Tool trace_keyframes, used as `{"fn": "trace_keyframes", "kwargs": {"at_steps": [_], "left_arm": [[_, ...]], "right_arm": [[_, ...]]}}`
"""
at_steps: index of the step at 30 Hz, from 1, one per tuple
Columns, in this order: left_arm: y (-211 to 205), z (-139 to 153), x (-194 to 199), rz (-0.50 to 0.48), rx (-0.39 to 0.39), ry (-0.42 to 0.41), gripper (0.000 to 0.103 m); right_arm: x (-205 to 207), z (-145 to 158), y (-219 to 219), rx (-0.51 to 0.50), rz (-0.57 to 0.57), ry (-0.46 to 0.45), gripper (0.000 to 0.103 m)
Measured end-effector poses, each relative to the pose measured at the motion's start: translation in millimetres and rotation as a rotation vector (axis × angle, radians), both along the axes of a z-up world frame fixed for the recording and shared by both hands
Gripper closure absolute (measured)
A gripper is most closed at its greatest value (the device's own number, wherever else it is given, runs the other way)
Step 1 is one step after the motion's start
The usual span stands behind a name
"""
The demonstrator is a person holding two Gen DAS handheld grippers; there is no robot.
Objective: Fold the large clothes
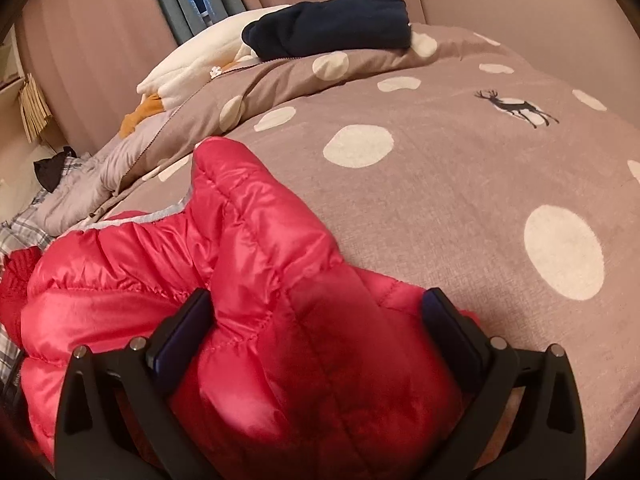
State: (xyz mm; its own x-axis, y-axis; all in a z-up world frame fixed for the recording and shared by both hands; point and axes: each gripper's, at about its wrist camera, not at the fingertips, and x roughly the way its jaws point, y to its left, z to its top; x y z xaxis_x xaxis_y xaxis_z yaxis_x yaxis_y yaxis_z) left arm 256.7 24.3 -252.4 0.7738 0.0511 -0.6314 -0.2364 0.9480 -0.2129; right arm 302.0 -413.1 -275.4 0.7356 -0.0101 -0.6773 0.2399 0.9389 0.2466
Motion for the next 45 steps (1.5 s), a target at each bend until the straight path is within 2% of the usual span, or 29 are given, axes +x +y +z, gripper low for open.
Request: {"fn": "trace_keyframes", "kwargs": {"at_steps": [6,8,9,11,13,16,19,22,24,26,29,31,33,36,39,42,45], "left_arm": [[7,8,-23,0.027,-0.014,-0.014,0.0],[15,13,-37,0.009,-0.057,-0.009,0.0],[26,17,-50,0.024,-0.103,-0.022,0.0],[53,23,-75,0.138,-0.229,-0.081,0.0],[81,22,-91,0.22,-0.342,-0.094,0.0],[101,12,-93,0.209,-0.348,-0.031,0.0],[111,-3,-97,0.261,-0.38,0.023,0.0],[106,-9,-94,0.2,-0.408,0.057,0.0],[96,-6,-95,0.204,-0.37,0.044,0.0],[89,-3,-98,0.205,-0.352,0.033,0.0],[89,-8,-102,0.2,-0.408,0.043,0.0],[82,-12,-96,0.145,-0.45,0.075,0.0],[72,-17,-89,0.113,-0.454,0.109,0.0],[61,-18,-91,0.129,-0.442,0.095,0.0],[56,-22,-90,0.077,-0.526,0.089,0.0],[42,-22,-81,0.013,-0.518,0.099,0.0],[32,-23,-70,-0.04,-0.557,0.085,0.0]], "right_arm": [[-5,6,-6,0.01,-0.006,-0.035,0.0],[-12,14,-1,-0.029,-0.019,-0.057,0.0],[-17,20,4,-0.054,-0.019,-0.075,0.0],[-30,37,16,-0.085,-0.003,-0.139,0.0],[-40,52,32,-0.095,0.054,-0.197,0.0],[-54,70,62,-0.148,0.133,-0.239,0.0],[-56,69,78,-0.167,0.144,-0.199,0.0],[-59,64,85,-0.144,0.184,-0.197,0.0],[-63,62,93,-0.142,0.2,-0.184,0.0],[-70,65,103,-0.196,0.196,-0.203,0.0],[-70,60,117,-0.285,0.211,-0.181,0.0],[-66,50,116,-0.271,0.213,-0.142,0.0],[-59,39,111,-0.233,0.206,-0.092,0.0],[-46,23,111,-0.237,0.238,-0.02,0.0],[-41,8,116,-0.293,0.246,-0.009,0.0],[-35,2,122,-0.329,0.25,0.015,0.0],[-33,-2,122,-0.326,0.26,0.019,0.0]]}}
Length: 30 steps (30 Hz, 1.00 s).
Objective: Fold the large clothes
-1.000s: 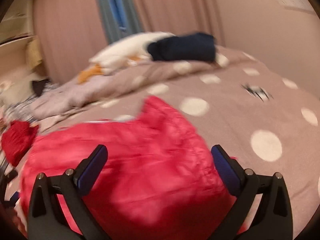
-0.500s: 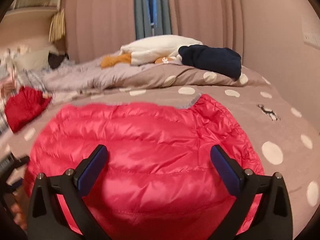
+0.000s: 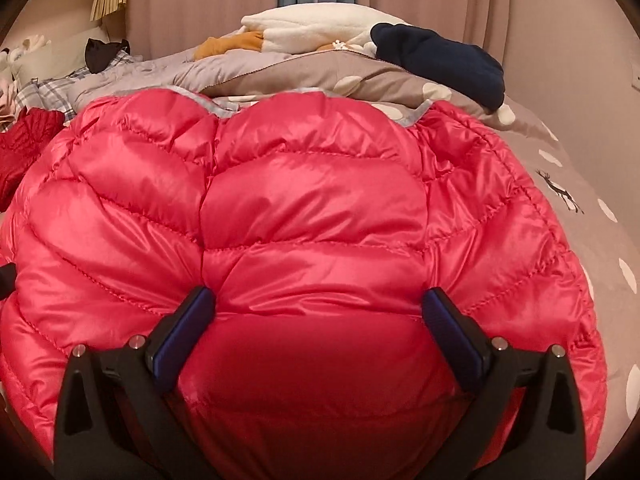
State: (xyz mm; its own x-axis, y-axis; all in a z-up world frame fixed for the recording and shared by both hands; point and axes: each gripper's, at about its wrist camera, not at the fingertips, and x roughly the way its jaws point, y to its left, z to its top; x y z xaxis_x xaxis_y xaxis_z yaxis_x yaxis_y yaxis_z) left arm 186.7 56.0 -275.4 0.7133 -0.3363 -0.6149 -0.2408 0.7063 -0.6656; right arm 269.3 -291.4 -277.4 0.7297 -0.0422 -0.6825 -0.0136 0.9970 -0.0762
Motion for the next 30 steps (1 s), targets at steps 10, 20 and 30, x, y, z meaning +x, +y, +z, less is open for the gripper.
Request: {"fn": "trace_keyframes", "kwargs": {"at_steps": [10,20,30], "left_arm": [[-6,-1,10,0.068,-0.002,-0.016,0.003],[-2,-1,1,0.188,0.026,0.013,0.019],[-9,12,-11,0.23,0.112,-0.014,0.039]], "right_arm": [[-8,12,-8,0.06,0.004,-0.036,0.0],[-78,58,-124,0.274,-0.318,-0.135,0.0],[-95,-6,-162,0.784,-0.287,-0.017,0.009]]}}
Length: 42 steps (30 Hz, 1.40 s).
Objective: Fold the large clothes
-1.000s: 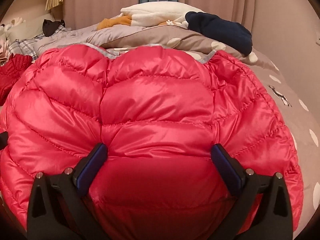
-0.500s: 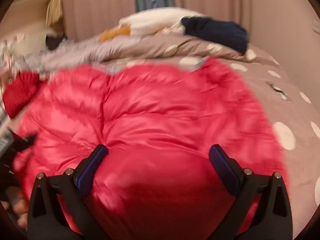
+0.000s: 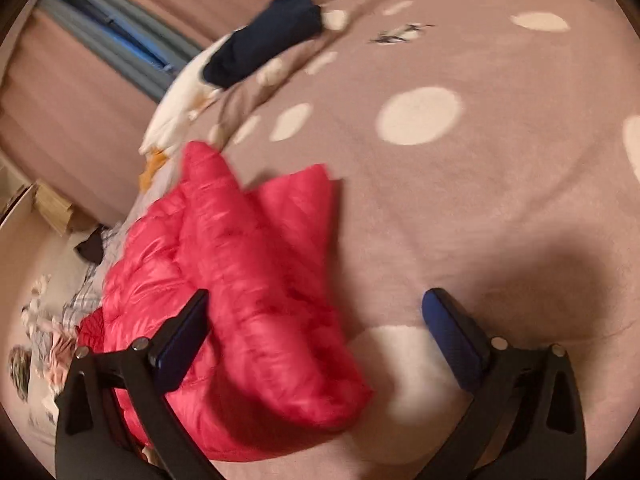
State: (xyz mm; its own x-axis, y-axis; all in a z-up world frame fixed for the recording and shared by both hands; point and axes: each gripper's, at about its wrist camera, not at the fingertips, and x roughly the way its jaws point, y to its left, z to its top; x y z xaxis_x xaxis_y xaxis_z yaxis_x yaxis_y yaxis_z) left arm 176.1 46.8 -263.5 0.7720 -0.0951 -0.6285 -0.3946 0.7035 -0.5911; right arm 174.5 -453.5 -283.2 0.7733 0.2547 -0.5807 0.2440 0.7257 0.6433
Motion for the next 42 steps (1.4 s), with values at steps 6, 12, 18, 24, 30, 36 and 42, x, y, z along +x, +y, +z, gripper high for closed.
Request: {"fn": "trace_keyframes", "kwargs": {"at_steps": [6,12,18,24,30,36,42], "left_arm": [[-3,32,-8,0.049,0.212,-0.07,0.052],[23,62,-13,0.044,0.208,-0.174,0.058],[12,97,-20,-0.147,0.14,-0.317,0.058],[-54,110,-22,-0.383,0.108,-0.405,0.056],[-128,98,-17,-0.623,0.11,-0.347,0.05],[-149,68,7,-0.692,0.044,-0.268,0.046],[-148,71,3,-0.681,0.059,-0.264,0.045]], "right_arm": [[21,-7,35,0.029,0.064,-0.005,0.054],[38,-3,93,-0.147,0.196,0.009,0.06],[55,-15,89,-0.107,0.239,0.021,0.059],[47,-15,89,-0.114,0.239,0.019,0.058],[44,-14,85,-0.146,0.237,0.012,0.057],[41,-14,74,-0.144,0.234,-0.002,0.052],[41,2,61,-0.266,0.222,-0.005,0.024]]}}
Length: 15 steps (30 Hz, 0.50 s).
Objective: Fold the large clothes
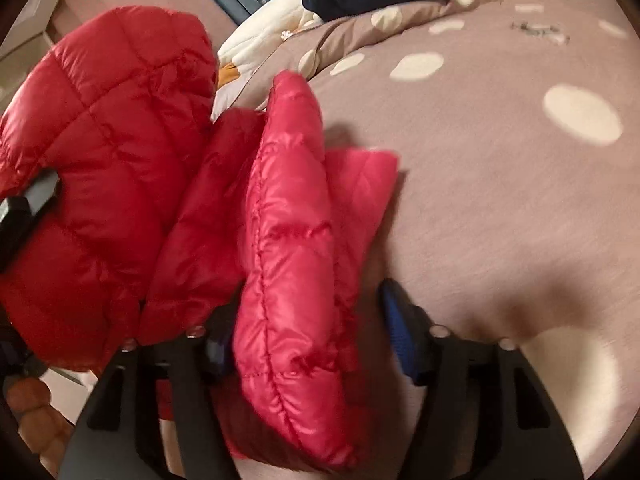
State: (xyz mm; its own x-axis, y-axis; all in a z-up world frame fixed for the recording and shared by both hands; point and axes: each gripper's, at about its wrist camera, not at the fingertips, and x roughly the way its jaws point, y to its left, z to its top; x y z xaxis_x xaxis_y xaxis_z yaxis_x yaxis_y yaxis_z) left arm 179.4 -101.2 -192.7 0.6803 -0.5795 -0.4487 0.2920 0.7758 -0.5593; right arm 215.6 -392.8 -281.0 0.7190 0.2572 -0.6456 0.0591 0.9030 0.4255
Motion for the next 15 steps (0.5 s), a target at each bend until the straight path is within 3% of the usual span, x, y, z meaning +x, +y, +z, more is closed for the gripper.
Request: {"fn": "trace_keyframes", "kwargs": {"at_steps": [2,4,7,12,15], "left_arm": [[-2,3,0,0.003,0.003,0.001,0.043],[-9,4,-1,0.009,-0.001,0.0,0.035],[-12,3,-4,0.031,0.004,0.006,0.032],[-41,-1,-2,0.04,0.171,-0.008,0.024],[-57,-8,-3,0.027,0.241,-0.021,0.024]], "right_arm": [[-12,12,-11,-0.121,-0.09,-0.054,0.003],[-19,19,-24,-0.15,-0.137,-0.088,0.002],[-25,26,-33,-0.173,-0.158,-0.099,0.003],[-38,41,-33,-0.386,-0.259,-0.146,0.003],[-45,51,-49,-0.431,-0.319,-0.153,0.003]]}}
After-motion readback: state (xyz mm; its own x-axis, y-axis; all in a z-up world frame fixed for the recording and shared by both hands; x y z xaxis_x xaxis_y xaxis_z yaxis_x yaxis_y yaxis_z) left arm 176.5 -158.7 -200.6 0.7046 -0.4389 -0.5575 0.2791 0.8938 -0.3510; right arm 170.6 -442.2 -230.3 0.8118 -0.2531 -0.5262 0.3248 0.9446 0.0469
